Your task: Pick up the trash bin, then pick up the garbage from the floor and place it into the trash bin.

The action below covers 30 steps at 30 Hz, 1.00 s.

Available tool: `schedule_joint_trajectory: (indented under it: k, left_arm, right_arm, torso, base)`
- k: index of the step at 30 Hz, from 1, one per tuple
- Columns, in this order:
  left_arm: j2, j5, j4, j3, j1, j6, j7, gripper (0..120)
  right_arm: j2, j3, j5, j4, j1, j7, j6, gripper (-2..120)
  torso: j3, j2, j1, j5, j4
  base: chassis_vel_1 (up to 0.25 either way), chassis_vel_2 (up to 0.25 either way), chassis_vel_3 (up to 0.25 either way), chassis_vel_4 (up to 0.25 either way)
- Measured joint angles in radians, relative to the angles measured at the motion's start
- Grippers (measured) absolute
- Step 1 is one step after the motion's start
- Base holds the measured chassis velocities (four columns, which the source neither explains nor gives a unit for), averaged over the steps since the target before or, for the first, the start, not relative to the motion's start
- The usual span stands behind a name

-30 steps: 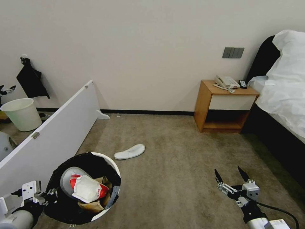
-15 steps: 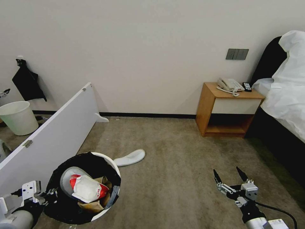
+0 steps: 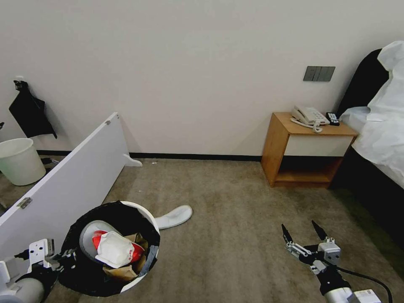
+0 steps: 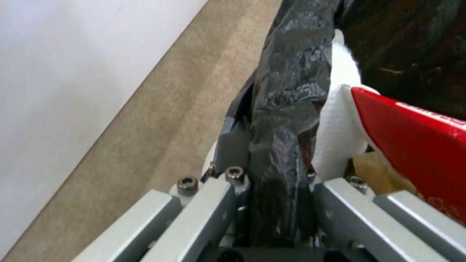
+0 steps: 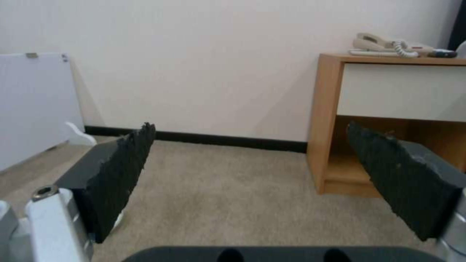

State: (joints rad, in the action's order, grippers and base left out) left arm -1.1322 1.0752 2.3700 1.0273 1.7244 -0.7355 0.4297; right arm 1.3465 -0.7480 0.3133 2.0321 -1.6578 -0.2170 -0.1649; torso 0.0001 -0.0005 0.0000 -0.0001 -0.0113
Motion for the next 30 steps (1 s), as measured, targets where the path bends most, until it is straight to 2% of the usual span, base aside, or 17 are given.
schedule_joint_trajectory:
  k: [30]
  left_arm:
    - [0.003,-0.003,-0.008,-0.008,-0.012,0.0,0.004,3]
  right_arm:
    - [-0.01,0.009,0.005,-0.013,0.014,-0.002,0.002,100]
  torso:
    - [0.0,0.0,0.0,0.0,-0.0001]
  base:
    - [-0.108,0.11,0.104,-0.109]
